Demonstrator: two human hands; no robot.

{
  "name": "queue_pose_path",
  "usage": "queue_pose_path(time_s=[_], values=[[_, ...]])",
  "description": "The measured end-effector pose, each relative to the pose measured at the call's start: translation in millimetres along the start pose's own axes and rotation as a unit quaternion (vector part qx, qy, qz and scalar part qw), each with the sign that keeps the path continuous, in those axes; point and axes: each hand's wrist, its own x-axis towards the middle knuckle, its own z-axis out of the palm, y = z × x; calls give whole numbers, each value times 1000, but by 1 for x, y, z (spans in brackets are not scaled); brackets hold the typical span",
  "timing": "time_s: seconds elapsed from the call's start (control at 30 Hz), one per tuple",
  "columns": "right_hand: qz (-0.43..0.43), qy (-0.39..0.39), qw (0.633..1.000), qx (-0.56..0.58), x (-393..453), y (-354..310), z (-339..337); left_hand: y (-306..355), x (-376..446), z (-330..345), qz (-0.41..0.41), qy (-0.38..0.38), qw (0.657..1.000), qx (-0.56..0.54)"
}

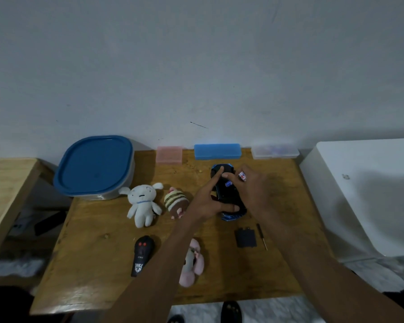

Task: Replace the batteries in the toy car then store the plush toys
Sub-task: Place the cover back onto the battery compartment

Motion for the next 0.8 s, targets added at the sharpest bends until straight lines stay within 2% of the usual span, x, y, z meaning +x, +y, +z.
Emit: queue_pose_path(time_s=[0.17, 0.33, 0.47, 0.6, 0.8], values=[[52, -8, 997, 62, 3, -4, 1, 3, 5, -2, -5, -2, 1000, -18], [83, -25, 990, 107, 6, -2, -5, 9, 11, -8, 0, -7, 1000, 15], [82, -50, 987, 130, 10, -4, -7, 12, 15, -14, 17, 6, 999, 30], [103, -10, 984, 142, 11, -10, -5, 14, 18, -15, 43, 16, 997, 61], [116, 26, 988, 95, 6, -18, 1, 16, 20, -11, 59, 24, 995, 76]])
